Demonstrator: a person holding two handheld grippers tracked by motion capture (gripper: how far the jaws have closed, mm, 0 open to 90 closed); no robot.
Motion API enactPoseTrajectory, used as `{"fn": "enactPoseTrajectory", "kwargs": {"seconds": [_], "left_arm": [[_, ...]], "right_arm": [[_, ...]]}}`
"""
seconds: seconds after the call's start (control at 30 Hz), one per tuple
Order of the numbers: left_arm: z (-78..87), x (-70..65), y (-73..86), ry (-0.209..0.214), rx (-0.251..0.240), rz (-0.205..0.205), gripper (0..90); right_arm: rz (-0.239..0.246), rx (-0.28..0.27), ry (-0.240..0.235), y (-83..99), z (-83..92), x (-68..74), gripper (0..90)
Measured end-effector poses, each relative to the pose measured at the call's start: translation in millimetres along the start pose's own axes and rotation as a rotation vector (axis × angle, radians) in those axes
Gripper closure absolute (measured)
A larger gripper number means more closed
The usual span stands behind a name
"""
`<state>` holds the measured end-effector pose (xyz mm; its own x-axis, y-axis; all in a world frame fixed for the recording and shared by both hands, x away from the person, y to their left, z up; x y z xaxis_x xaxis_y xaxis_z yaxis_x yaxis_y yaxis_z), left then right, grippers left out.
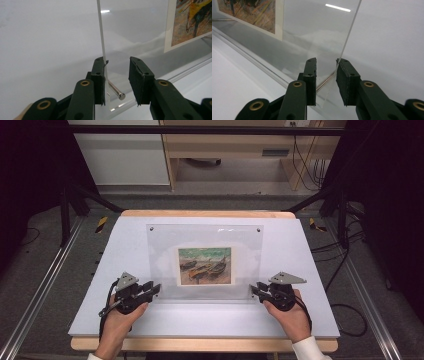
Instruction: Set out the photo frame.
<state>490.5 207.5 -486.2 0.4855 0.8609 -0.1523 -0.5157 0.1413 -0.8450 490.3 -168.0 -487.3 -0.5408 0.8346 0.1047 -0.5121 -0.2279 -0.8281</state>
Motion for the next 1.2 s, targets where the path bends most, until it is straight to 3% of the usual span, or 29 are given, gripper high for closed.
{"fn": "enactPoseTrajectory", "kwargs": {"seconds": [0.63,1.2], "left_arm": [[3.6,-2.7,6.6,0.009,0.028,-0.019,65.9],[5.1,-4.0,10.9,0.012,0.038,-0.031,65.9]], "right_arm": [[0.020,0.020,-0.018,5.4,2.8,1.7,71.5],[0.010,0.036,-0.027,8.4,3.5,3.5,70.9]]}}
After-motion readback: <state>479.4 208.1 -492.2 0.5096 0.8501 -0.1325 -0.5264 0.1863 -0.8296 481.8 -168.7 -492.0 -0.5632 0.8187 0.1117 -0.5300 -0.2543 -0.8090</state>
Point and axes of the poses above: each handheld gripper's, and its own axes: z roughly backward along the jaws, y roughly out of its underside, x roughly to its left, the point moved 7 cm from there along -z, roughly forward along the jaws, and after that the axes turned 1 degree about -x, right-handed, at the moved point
